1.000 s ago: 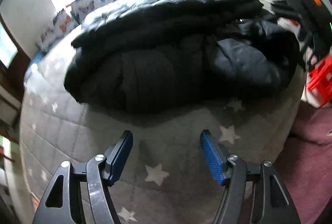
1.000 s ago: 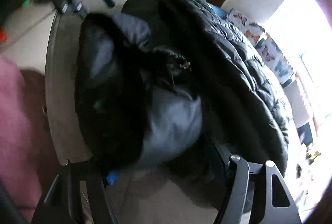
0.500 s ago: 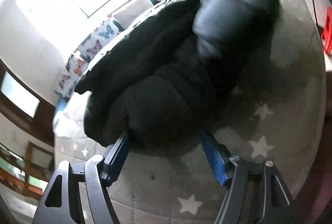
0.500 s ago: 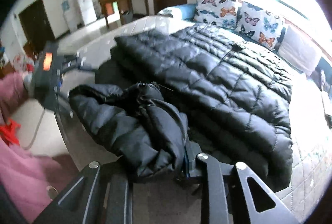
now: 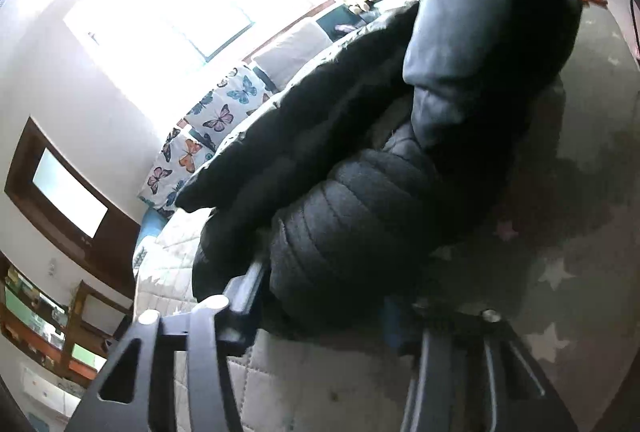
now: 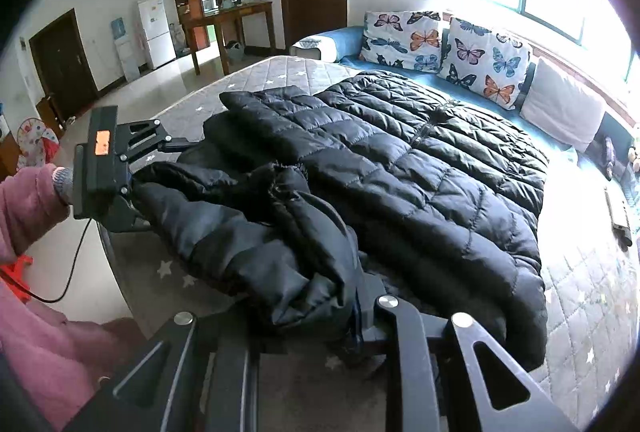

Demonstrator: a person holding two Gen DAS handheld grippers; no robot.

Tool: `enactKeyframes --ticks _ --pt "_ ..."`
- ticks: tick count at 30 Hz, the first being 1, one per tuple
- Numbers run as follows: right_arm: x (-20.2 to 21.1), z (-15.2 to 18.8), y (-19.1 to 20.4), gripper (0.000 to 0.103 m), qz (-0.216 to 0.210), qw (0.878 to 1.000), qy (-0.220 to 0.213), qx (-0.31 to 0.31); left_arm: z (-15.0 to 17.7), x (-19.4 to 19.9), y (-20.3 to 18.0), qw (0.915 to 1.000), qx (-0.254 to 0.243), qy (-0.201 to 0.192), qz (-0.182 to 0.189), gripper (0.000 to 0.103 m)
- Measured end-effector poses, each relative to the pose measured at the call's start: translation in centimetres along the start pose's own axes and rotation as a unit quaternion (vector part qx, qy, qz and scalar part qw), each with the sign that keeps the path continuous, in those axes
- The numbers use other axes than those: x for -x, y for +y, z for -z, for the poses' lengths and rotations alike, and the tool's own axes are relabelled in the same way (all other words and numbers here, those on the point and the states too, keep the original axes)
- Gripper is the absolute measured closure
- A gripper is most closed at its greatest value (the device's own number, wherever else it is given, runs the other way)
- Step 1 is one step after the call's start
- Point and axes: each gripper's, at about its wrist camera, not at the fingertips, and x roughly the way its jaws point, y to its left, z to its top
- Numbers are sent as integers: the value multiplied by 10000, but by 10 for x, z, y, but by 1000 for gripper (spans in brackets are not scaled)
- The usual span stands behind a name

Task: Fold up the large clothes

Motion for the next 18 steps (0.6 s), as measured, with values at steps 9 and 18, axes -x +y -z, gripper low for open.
enactKeyframes --ticks 9,18 --pt "37 19 17 83 49 9995 -271 122 6 44 -2 9971 718 -28 244 62" --pt "73 36 39 83 -114 9985 -343 419 6 91 1 9892 1393 82 443 62"
